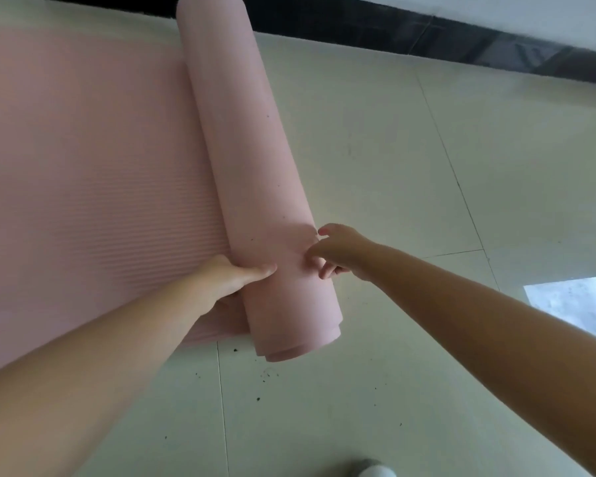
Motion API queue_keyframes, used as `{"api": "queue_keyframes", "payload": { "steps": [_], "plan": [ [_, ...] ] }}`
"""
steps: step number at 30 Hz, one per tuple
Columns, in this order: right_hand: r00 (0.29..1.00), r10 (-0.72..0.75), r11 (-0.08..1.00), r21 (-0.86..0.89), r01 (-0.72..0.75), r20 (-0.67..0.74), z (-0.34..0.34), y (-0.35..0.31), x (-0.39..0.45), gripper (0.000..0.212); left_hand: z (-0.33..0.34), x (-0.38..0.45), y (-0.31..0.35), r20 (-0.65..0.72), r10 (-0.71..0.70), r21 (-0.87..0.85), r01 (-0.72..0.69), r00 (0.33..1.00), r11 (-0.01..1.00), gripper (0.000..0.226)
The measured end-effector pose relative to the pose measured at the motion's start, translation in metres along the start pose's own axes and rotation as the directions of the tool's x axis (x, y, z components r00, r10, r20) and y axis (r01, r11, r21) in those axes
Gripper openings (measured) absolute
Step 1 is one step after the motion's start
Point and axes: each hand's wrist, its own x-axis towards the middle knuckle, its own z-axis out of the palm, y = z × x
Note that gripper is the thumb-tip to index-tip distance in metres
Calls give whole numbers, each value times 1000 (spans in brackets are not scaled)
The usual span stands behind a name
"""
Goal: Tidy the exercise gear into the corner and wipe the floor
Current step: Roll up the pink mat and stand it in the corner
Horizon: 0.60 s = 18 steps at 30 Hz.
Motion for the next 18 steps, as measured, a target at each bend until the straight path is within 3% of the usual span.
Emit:
{"api": "queue_keyframes", "payload": {
  "steps": [6,9,12,15,18],
  "plan": [
    [999,1,998,-57,2,54,-12,26,12,42,27,-1,-6,-27,26,-245,-32,999,969,60],
    [992,44,997,54,-51,121,-6,51,16,43,41,0,-8,-107,27,-415,-69,994,907,53],
    [998,11,979,203,-24,64,1,65,23,43,49,1,-7,-182,23,-519,-116,983,847,56],
    [1000,3,963,269,-7,17,6,67,25,35,55,3,-1,-259,55,-524,-189,964,830,53],
    [1000,-7,949,316,9,-6,10,70,26,49,56,5,2,-321,99,-471,-250,942,846,48]
  ]
}}
